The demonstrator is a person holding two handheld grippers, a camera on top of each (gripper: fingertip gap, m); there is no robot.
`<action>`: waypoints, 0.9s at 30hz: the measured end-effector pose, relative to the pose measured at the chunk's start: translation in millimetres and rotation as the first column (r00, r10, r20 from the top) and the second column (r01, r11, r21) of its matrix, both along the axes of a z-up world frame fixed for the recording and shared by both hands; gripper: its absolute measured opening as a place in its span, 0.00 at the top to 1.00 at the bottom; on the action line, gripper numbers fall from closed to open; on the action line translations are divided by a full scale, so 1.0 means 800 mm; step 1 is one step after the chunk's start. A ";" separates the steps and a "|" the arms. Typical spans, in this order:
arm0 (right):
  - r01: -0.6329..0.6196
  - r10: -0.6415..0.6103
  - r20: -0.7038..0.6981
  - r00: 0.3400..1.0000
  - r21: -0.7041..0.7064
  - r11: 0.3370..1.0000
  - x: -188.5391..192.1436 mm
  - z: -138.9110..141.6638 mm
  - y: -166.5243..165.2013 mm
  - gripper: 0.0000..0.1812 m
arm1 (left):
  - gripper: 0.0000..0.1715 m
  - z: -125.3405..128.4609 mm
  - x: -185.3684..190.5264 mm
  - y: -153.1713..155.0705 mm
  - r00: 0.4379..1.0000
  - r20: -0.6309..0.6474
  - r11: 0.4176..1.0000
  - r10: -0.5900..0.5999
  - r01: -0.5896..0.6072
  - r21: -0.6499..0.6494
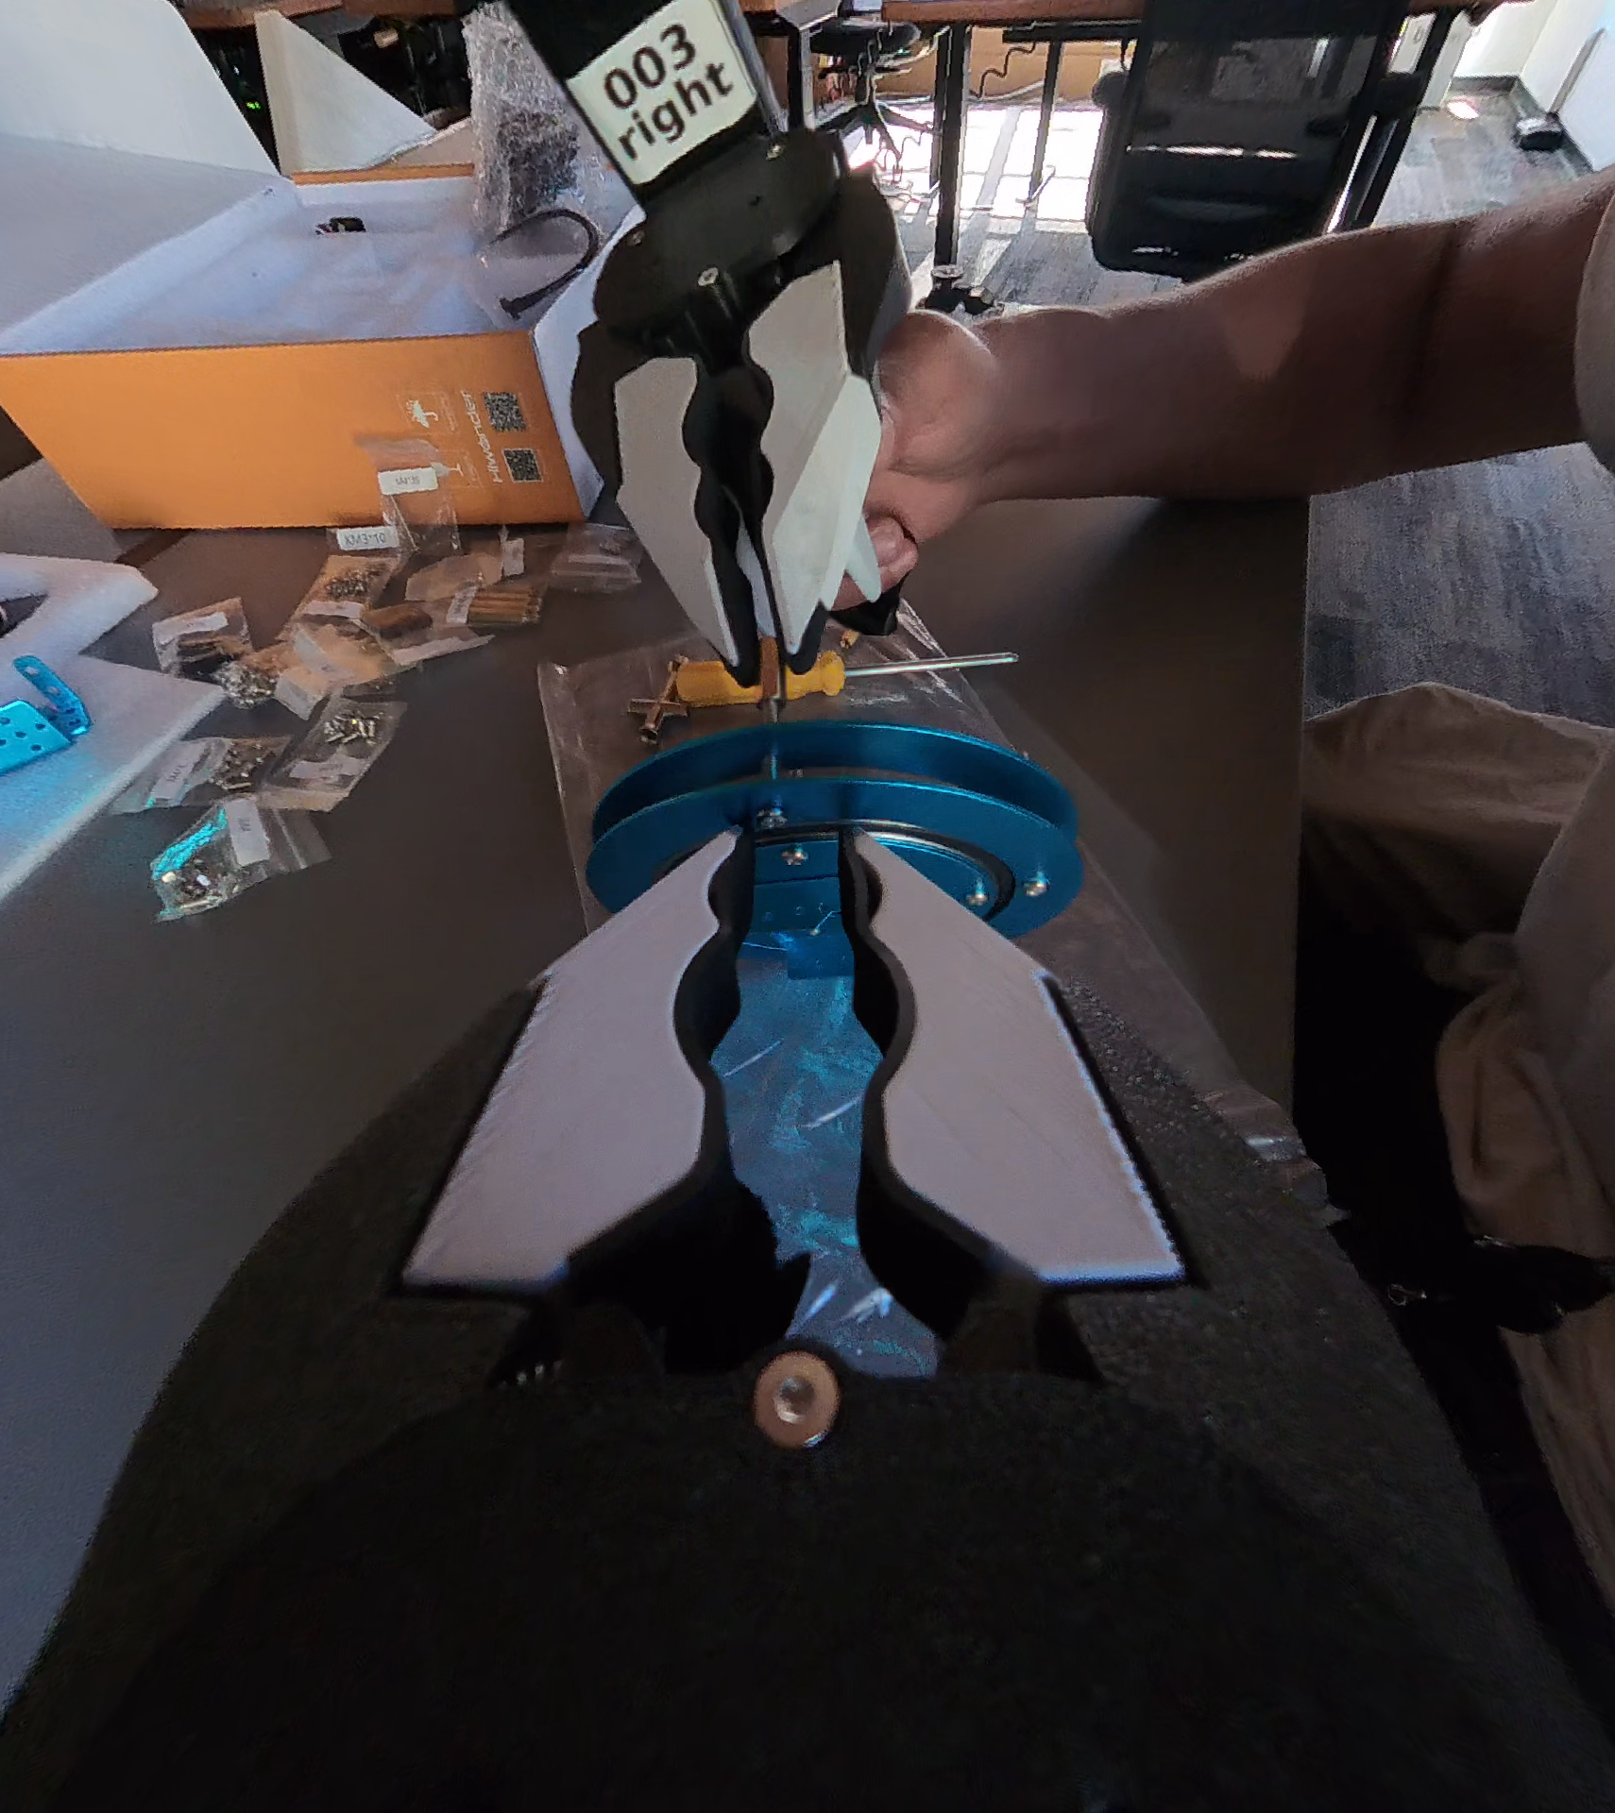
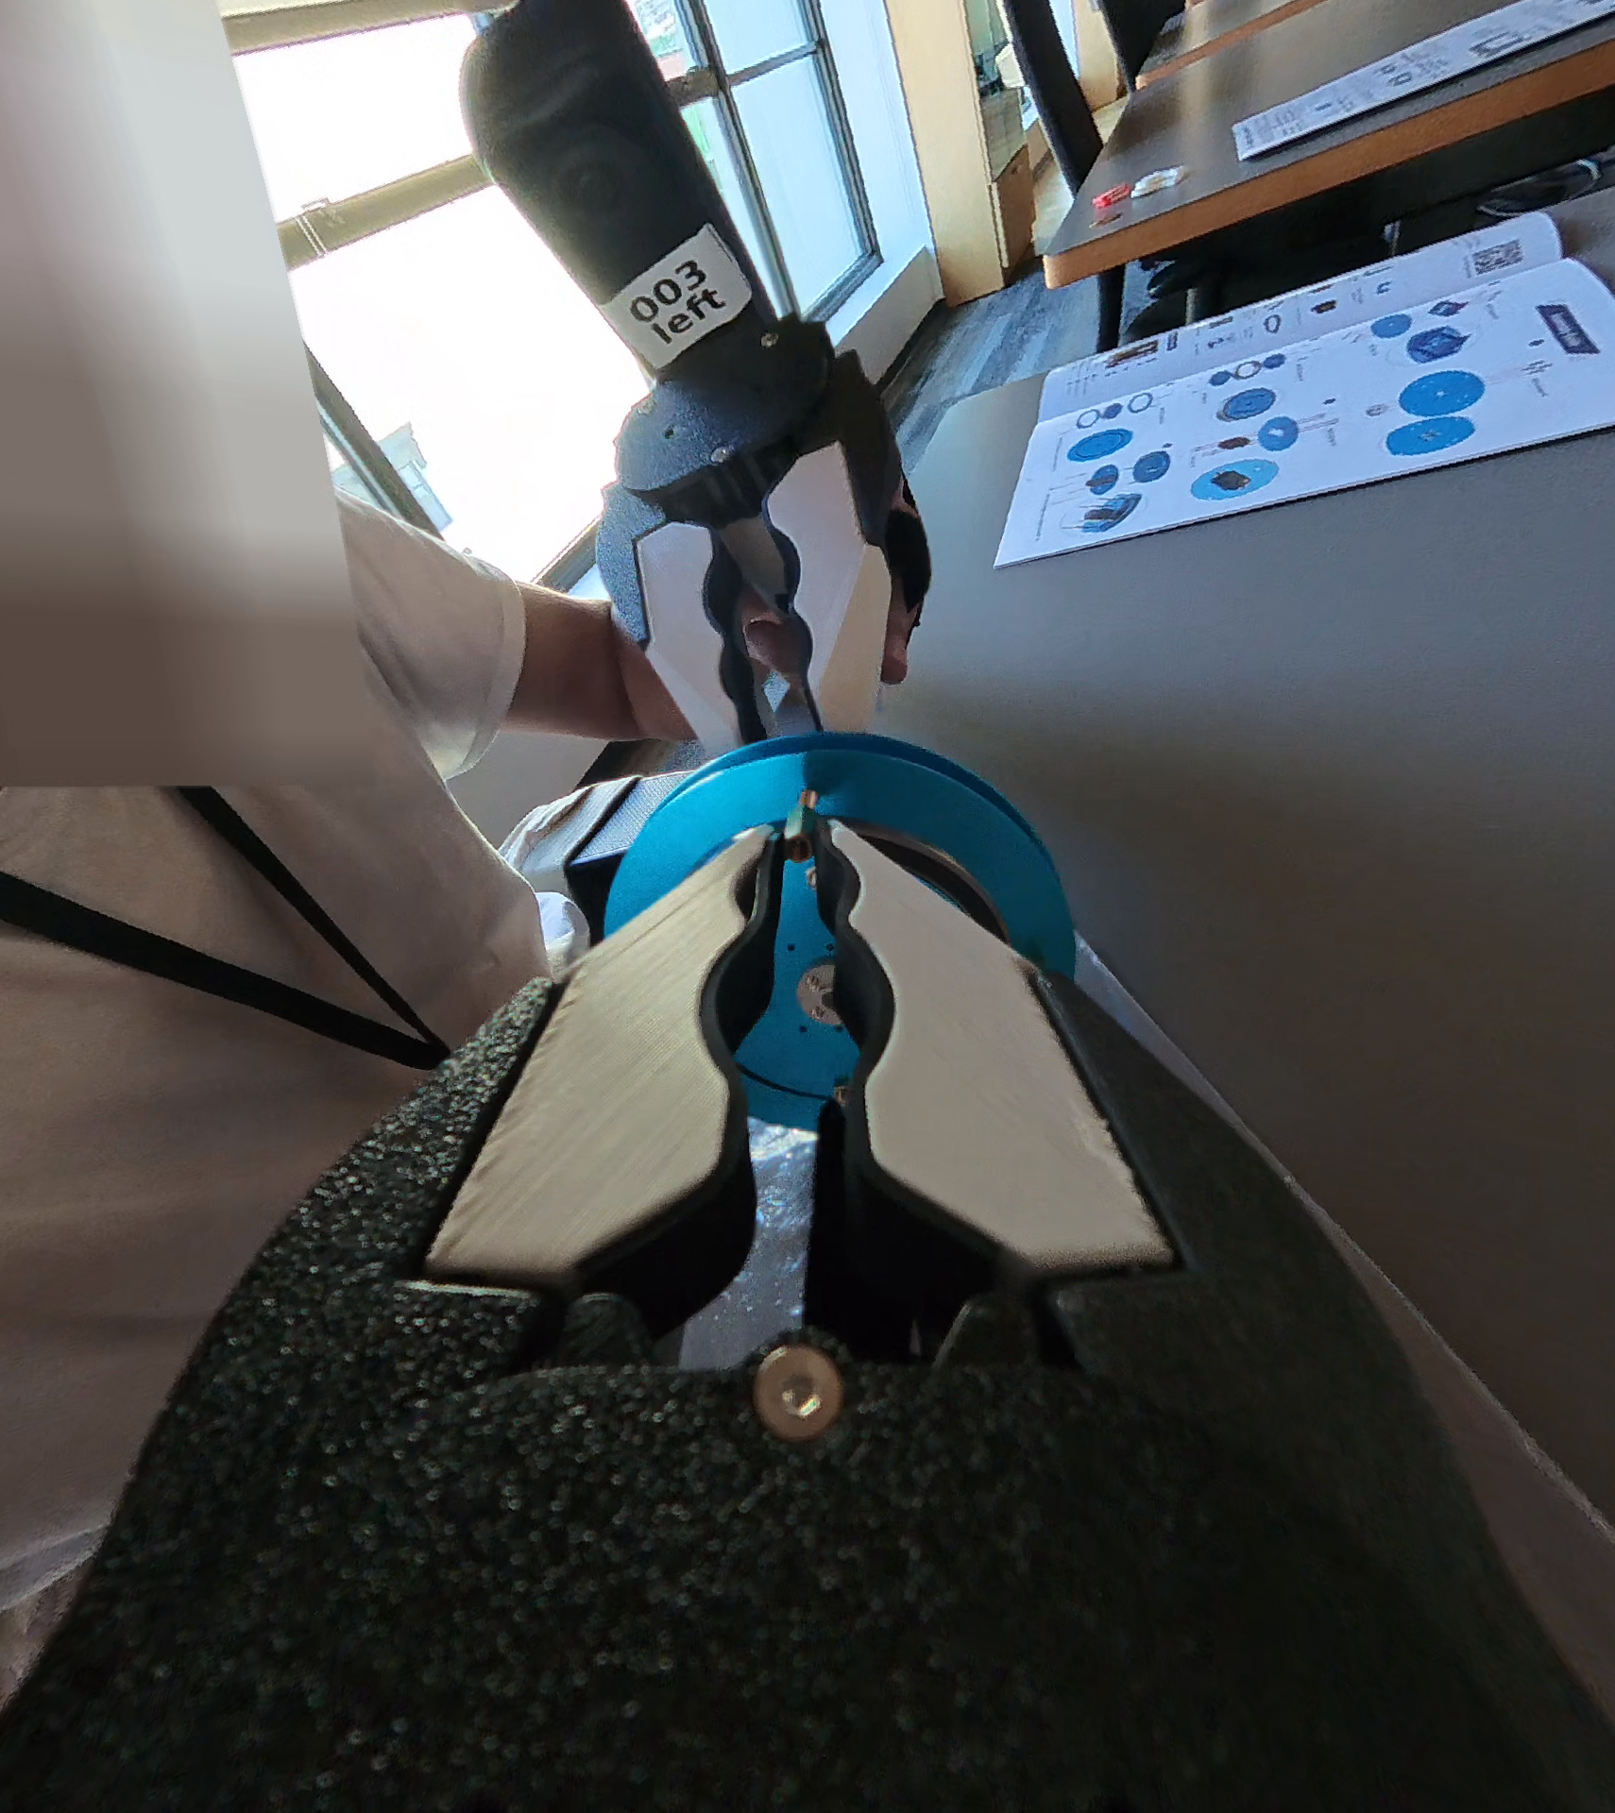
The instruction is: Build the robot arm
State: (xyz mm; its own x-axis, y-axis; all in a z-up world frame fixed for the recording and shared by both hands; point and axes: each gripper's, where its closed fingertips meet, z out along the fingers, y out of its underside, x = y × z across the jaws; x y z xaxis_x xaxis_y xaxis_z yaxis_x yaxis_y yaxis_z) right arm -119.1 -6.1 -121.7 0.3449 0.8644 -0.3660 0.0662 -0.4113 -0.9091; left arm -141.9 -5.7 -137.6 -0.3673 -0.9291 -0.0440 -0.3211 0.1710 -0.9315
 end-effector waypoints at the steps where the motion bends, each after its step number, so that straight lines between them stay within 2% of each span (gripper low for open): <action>1: 0.006 -0.006 0.000 1.000 0.001 1.000 0.003 0.000 -0.001 0.97 | 0.91 0.002 0.003 0.000 1.000 0.005 1.000 -0.007 0.007 -0.004; 6: 0.023 -0.024 0.016 1.000 0.027 0.999 0.009 -0.001 -0.006 0.97 | 0.92 0.003 0.010 0.001 0.998 0.016 0.998 -0.057 0.057 -0.010; 11: 0.015 -0.018 0.045 0.999 0.057 0.998 0.005 -0.006 -0.006 0.97 | 0.92 0.008 0.016 -0.004 0.986 0.050 0.979 -0.158 0.163 -0.119; 15: 0.037 -0.039 0.047 0.998 0.060 0.998 0.011 -0.006 -0.002 0.97 | 0.97 0.011 0.023 0.003 0.979 0.062 0.977 -0.193 0.198 -0.083; 19: 0.062 -0.067 0.063 0.996 0.079 0.995 0.016 -0.007 0.002 0.97 | 0.97 0.010 0.027 0.006 0.971 0.061 0.968 -0.232 0.237 -0.086; 22: 0.086 -0.100 0.105 0.989 0.131 0.988 0.018 -0.007 0.004 0.97 | 0.97 0.009 0.029 0.009 0.965 0.068 0.963 -0.252 0.257 -0.081; 27: 0.092 -0.169 0.240 0.956 0.302 0.949 0.015 -0.007 0.002 0.97 | 0.97 0.007 0.027 0.007 0.958 0.107 0.942 -0.267 0.283 -0.180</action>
State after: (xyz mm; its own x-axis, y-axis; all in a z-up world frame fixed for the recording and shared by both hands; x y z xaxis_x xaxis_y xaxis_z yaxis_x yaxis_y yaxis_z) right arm -107.0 -4.6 -127.1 0.5116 0.8592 0.0058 0.2785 -0.1594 -0.9471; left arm -120.0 -0.1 -131.9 -0.6121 -0.7862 0.0847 -0.2104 0.0587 -0.9759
